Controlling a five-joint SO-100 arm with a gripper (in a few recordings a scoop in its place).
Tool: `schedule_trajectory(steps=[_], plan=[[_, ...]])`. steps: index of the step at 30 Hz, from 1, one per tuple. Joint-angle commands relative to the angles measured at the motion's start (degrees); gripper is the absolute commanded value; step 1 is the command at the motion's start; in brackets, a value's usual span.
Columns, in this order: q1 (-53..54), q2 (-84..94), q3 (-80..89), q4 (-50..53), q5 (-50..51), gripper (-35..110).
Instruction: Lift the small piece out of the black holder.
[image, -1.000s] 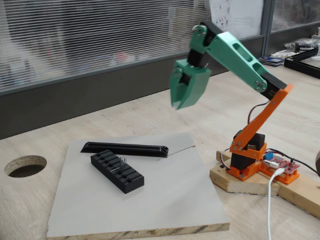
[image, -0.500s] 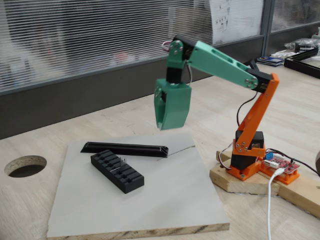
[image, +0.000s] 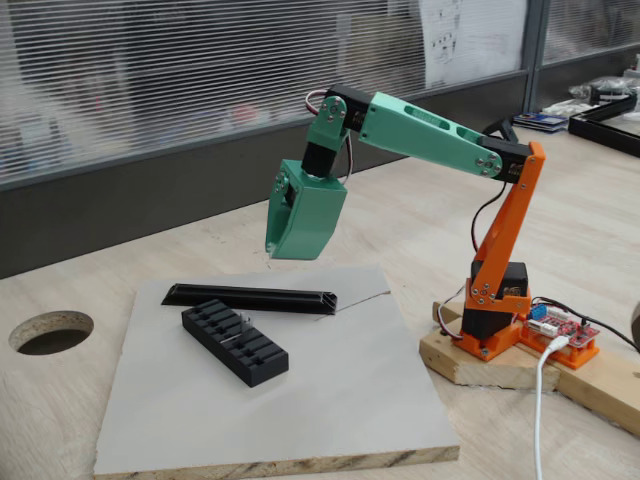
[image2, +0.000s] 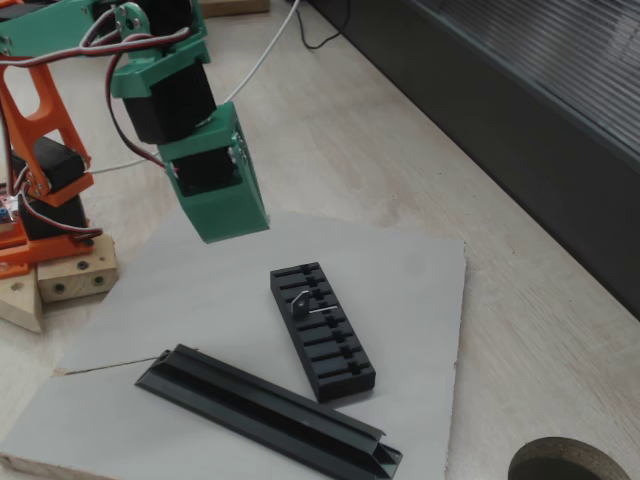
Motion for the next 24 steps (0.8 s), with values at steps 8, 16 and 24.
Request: schedule_trajectory(steps=[8, 16, 24], plan=[[-5.01, -6.42, -0.18, -4.04, -12.66, 10], [-5.45, -6.50, 0.00, -11.51, -13.54, 10], [-5.19, -6.68, 0.09, -12.13, -13.54, 30]])
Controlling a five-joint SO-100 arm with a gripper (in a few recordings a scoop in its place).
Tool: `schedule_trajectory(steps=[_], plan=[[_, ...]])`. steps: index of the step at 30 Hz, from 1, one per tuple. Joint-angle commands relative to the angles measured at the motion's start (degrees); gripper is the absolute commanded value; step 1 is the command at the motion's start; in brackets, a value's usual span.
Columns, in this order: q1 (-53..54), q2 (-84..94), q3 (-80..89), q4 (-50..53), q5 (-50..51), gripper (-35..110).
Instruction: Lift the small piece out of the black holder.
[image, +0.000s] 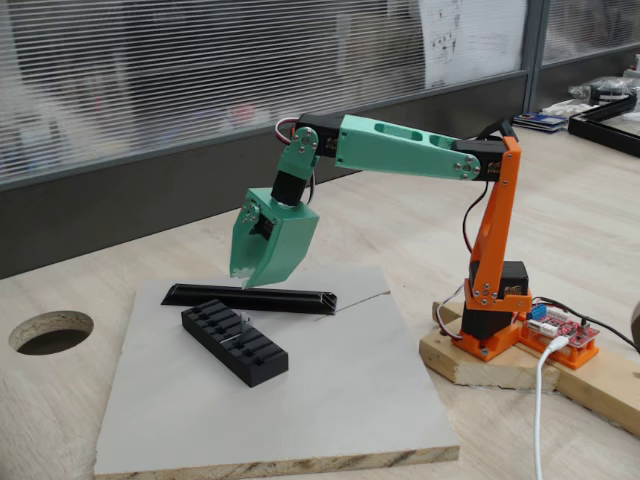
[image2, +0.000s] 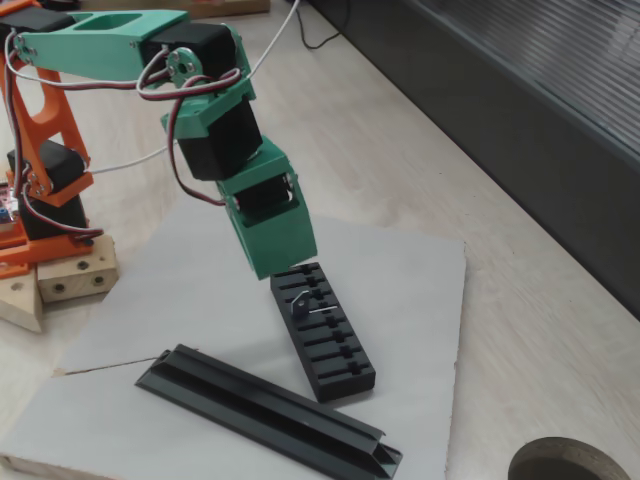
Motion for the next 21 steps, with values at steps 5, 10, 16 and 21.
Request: schedule_trajectory(steps=[5, 10, 16, 21], plan=[[-0.88, -5.45, -0.53, -0.26, 0.18, 36], [-0.79, -7.29, -0.09, -0.26, 0.18, 36], [-0.62, -7.47, 0.00, -0.35, 0.18, 36], [-0.53, -8.88, 0.09, -0.35, 0.18, 36]])
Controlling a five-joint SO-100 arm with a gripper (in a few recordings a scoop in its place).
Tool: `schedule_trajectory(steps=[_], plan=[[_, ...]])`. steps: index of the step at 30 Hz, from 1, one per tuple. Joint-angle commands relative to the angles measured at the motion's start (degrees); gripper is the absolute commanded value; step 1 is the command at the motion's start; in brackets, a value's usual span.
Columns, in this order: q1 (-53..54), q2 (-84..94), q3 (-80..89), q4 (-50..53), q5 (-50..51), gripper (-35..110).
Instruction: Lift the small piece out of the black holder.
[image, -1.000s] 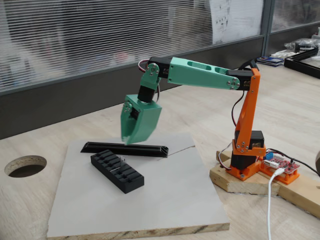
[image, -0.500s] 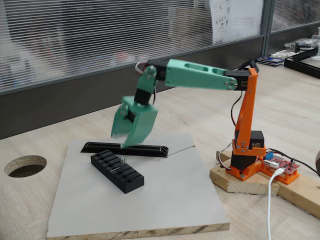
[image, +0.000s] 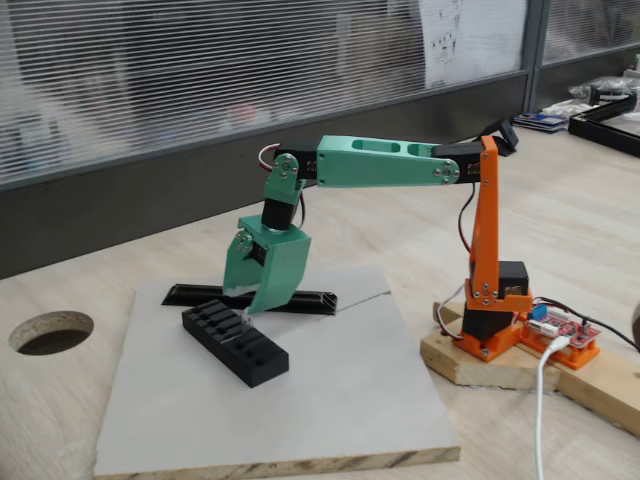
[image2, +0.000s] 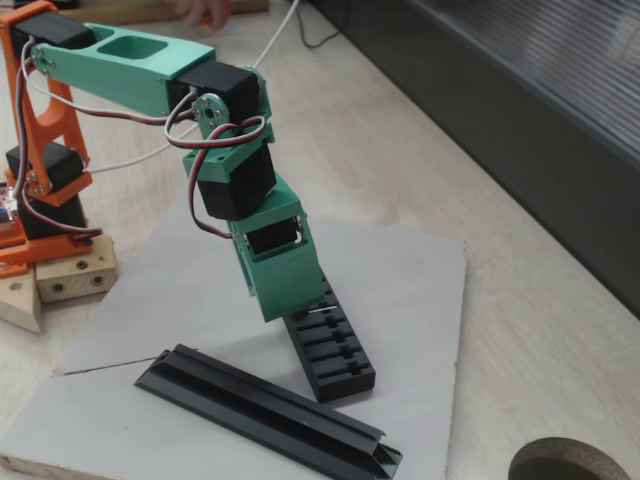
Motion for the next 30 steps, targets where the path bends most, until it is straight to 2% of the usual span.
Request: schedule_trajectory(steps=[1, 30], plan=[[-0.79, -1.49, 0.00, 0.26, 0.18, 36], [-0.79, -4.04, -0.79, 0.18, 0.18, 36]])
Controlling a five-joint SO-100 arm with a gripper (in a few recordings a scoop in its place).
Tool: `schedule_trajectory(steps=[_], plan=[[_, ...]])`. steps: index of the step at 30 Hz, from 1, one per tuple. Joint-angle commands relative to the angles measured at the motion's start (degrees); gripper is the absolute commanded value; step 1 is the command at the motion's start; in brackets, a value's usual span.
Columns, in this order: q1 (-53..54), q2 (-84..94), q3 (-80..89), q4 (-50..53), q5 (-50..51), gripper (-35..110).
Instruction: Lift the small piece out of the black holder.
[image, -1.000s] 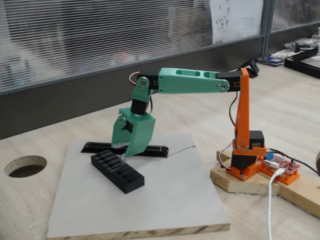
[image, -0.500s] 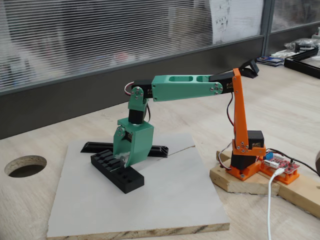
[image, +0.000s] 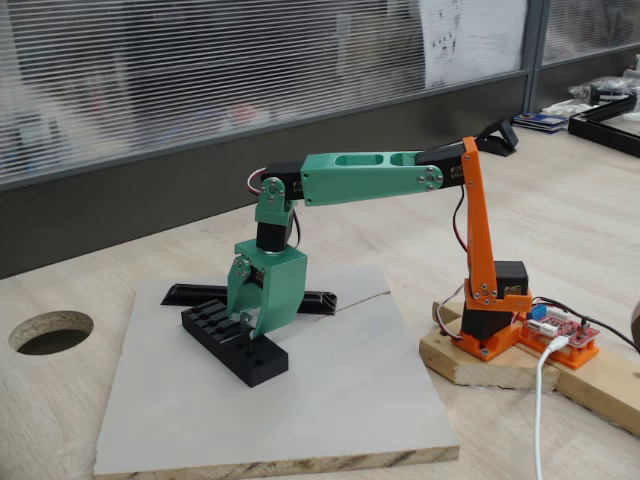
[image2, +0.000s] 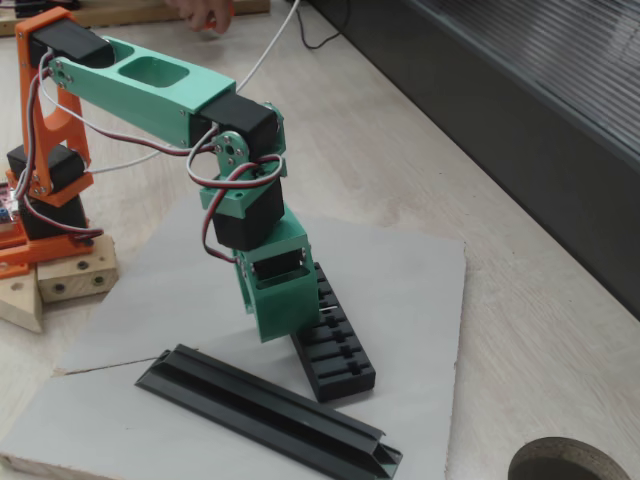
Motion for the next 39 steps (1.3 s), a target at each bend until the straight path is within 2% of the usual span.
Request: schedule_trajectory(steps=[1, 15, 25, 39], plan=[[-0.70, 2.02, -0.79, 0.18, 0.26, 36], [-0.79, 2.20, -0.88, 0.26, -0.26, 35], [-0.79, 4.66, -0.97, 0.00, -0.35, 11], [-0.79, 6.06, -0.88, 0.18, -0.26, 9]])
